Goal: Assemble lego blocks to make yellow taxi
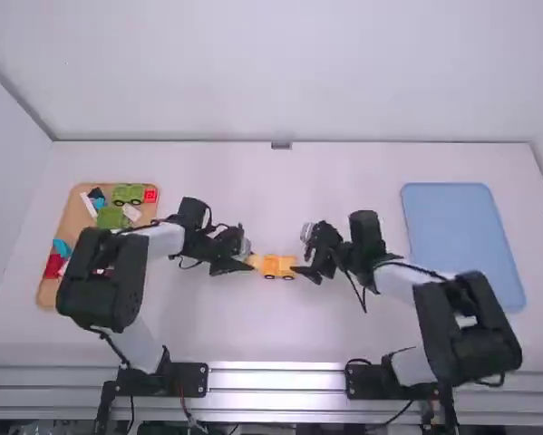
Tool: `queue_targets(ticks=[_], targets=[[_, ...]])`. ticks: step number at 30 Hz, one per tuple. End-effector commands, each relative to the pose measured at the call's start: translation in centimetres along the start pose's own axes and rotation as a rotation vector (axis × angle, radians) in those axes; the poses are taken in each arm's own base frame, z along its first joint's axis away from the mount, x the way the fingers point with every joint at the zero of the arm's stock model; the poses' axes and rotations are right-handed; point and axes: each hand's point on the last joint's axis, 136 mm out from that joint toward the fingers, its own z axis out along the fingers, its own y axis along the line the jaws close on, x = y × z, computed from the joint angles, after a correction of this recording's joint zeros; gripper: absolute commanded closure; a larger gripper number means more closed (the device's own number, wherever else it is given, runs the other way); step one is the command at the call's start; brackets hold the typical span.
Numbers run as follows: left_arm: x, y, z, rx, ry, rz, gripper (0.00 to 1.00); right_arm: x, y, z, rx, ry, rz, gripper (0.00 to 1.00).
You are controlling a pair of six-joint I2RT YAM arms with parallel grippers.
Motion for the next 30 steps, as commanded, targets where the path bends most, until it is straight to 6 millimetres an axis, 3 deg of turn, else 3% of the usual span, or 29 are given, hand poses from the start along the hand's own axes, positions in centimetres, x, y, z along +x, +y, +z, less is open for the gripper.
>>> queue_targets(ticks=[1, 6, 16, 30], targets=[[-1.6, -0.3, 0.2, 0.018, -0.041, 0.014, 0.82, 0.1, 2.7, 0.8, -0.142, -0.093, -0.082, 0.02], [-2.4, -0.9, 1.1, 0.047, -0.053, 0.046, 0.83, 1.7, 4.0, 2.5, -0.199, -0.105, -0.150, 0.02], [-3.0, -0.6, 1.8, 0.041, -0.056, 0.034, 0.86, 4.5, 3.1, 4.2, -0.169, -0.070, -0.108, 0.02], [-2.5, -0.7, 2.4, 0.048, -0.055, 0.009, 0.89, 5.2, 2.4, 6.9, -0.237, -0.086, -0.081, 0.02]])
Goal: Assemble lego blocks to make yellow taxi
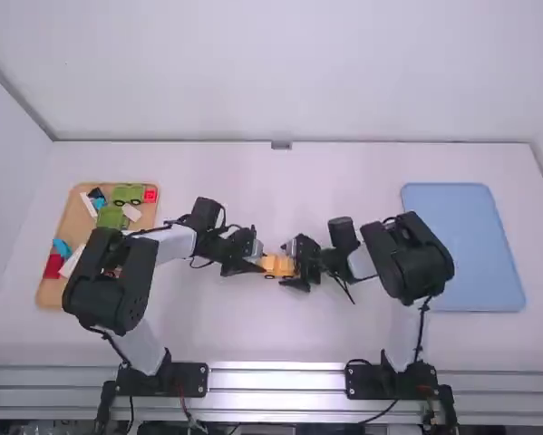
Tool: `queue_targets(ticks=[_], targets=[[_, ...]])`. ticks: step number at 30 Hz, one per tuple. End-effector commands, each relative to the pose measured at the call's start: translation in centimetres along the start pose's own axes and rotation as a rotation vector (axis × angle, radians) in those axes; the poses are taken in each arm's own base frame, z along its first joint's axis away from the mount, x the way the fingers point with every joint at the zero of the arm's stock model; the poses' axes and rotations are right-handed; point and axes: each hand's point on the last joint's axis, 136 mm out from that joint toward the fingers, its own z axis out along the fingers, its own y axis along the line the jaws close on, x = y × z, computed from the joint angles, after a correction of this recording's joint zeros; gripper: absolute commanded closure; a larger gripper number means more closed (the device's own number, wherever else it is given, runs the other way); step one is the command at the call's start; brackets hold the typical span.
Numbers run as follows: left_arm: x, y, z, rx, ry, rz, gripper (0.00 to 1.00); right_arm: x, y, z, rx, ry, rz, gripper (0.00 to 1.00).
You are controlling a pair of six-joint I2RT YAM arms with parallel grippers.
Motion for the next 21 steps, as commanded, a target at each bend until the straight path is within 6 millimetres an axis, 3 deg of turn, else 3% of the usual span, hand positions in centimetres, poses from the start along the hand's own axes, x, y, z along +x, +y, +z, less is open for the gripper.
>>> queue_targets(ticks=[1, 3, 8, 9, 10, 12, 21], targets=[[-0.3, -0.3, 0.4, 0.012, -0.026, -0.033, 0.88, 0.3, 0.1, 0.3, -0.018, -0.011, 0.017, 0.01], [-0.2, -0.1, 0.5, -0.004, -0.031, -0.042, 0.88, 0.4, 0.2, 0.3, -0.018, -0.010, 0.018, 0.01], [0.1, 0.2, 0.9, -0.045, -0.053, -0.062, 0.87, 0.3, 0.1, 0.3, -0.019, -0.011, 0.016, 0.22], [0.1, 0.2, 0.9, -0.045, -0.053, -0.062, 0.87, 0.3, 0.1, 0.3, -0.019, -0.011, 0.016, 0.22], [0.2, 0.2, 1.0, -0.060, -0.059, -0.080, 0.87, 0.3, 0.2, 0.3, -0.019, -0.011, 0.016, 0.38], [0.4, 0.1, 1.1, -0.068, -0.064, -0.092, 0.88, 0.3, 0.2, 0.3, -0.020, -0.011, 0.015, 0.45], [0.8, -0.5, 1.2, -0.066, -0.062, -0.101, 0.90, 0.3, 0.2, 0.3, -0.019, -0.011, 0.016, 0.47]])
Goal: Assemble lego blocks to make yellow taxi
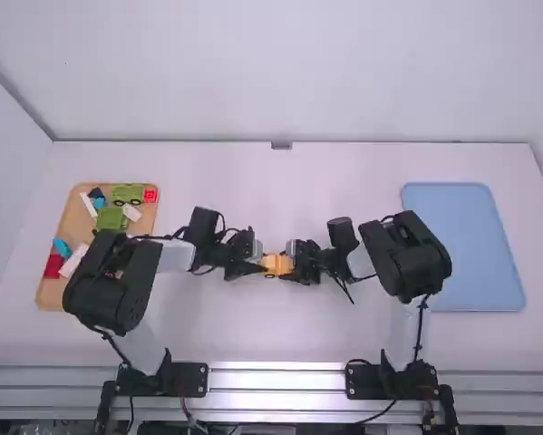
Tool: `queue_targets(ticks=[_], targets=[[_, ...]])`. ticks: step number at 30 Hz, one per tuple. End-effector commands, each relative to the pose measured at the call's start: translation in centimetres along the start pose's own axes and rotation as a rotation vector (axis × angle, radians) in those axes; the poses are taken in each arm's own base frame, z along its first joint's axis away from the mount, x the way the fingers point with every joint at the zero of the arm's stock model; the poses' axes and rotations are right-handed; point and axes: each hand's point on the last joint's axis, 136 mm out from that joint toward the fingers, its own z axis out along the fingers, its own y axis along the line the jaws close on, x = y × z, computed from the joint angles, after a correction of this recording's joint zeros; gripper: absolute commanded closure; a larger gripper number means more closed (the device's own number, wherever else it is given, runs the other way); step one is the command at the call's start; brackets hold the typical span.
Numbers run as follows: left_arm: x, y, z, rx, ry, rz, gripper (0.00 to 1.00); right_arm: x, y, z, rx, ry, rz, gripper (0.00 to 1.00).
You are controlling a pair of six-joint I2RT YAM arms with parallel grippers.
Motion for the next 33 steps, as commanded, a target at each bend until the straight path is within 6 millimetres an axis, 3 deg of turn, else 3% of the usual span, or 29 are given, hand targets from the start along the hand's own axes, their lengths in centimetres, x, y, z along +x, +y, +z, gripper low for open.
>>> queue_targets(ticks=[1, 28, 33], targets=[[0.0, -0.8, 0.3, 0.028, -0.013, -0.022, 0.90, 0.0, 0.1, 0.1, -0.015, -0.014, 0.009, 0.47], [0.7, -1.1, 1.1, 0.022, 0.053, -0.009, 0.96, -0.2, 0.4, 0.5, -0.025, -0.016, -0.001, 0.47], [1.4, -0.4, 1.1, -0.012, 0.095, 0.002, 0.98, -0.2, 0.4, 0.5, -0.026, -0.016, 0.000, 0.46]])
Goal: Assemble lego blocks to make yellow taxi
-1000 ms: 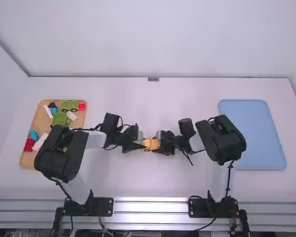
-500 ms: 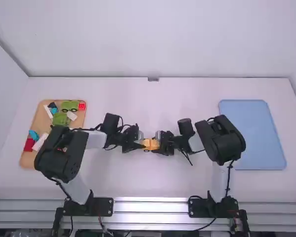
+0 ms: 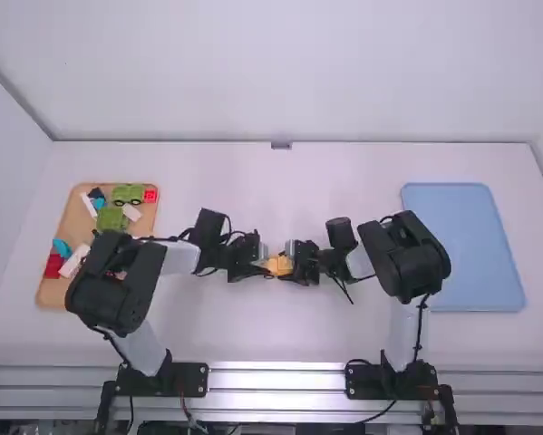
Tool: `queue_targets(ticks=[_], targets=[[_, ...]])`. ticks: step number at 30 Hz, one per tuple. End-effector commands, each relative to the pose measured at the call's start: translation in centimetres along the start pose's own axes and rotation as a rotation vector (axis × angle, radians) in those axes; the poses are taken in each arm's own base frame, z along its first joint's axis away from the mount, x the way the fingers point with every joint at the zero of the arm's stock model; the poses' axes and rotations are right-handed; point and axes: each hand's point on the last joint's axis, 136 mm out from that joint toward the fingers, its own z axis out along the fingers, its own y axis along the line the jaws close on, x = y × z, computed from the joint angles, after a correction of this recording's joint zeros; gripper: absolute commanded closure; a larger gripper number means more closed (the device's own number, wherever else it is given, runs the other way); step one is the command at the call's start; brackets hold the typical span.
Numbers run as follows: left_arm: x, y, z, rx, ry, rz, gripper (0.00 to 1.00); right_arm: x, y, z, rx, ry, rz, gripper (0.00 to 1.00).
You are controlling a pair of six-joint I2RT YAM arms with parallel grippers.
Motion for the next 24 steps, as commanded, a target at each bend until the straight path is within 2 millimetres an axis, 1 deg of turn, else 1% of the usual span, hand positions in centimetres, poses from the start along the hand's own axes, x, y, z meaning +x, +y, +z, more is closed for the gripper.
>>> queue_targets(ticks=[1, 10, 14, 17, 24], targets=[[0.7, -0.4, 0.2, 0.005, 0.019, -0.018, 0.98, 0.0, 0.2, 0.2, -0.018, -0.016, 0.005, 0.46], [0.6, -0.3, 0.2, 0.001, 0.018, -0.012, 0.98, 0.0, 0.4, 0.2, -0.025, -0.015, 0.011, 0.46], [0.7, -0.3, 0.3, 0.006, 0.017, -0.016, 0.98, 0.0, 1.0, 0.6, -0.046, -0.008, -0.015, 0.46], [1.0, -0.3, 0.4, 0.008, 0.021, -0.021, 0.98, 0.0, 1.0, 0.8, -0.046, -0.002, -0.013, 0.44], [1.7, -0.7, 0.7, 0.022, 0.032, -0.045, 0.98, -0.3, 0.6, 0.8, -0.043, -0.007, 0.000, 0.44]])
